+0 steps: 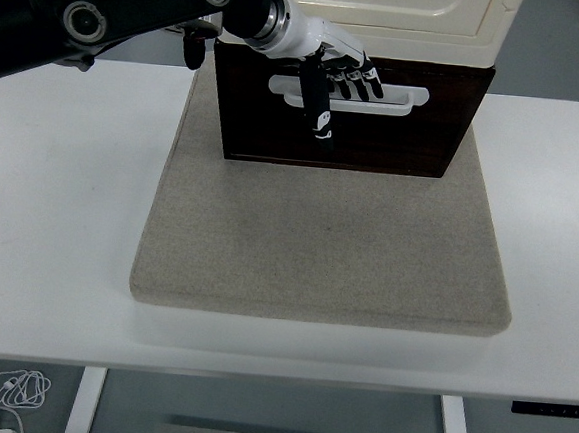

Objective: Open the drawer under the combination cabinet

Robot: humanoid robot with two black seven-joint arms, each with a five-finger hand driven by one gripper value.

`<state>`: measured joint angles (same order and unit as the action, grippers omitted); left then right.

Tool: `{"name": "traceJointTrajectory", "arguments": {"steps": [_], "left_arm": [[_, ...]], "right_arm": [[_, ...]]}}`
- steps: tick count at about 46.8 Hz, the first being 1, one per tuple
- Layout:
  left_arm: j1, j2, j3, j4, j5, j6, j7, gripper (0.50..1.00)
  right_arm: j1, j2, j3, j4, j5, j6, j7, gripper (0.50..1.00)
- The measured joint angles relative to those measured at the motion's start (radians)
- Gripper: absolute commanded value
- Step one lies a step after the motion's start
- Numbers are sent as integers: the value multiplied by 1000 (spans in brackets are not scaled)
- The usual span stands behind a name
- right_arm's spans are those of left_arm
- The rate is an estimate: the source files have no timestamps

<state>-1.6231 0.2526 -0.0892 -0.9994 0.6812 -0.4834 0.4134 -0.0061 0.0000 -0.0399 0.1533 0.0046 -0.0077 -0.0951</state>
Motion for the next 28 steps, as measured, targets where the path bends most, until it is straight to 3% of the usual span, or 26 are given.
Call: {"name": "traceJointTrajectory", "arguments": {"steps": [28], "left_arm": [[19, -30, -1, 12, 3, 31, -1, 969]], "right_arm": [[0, 0, 0, 0, 0, 0, 0, 928]]}}
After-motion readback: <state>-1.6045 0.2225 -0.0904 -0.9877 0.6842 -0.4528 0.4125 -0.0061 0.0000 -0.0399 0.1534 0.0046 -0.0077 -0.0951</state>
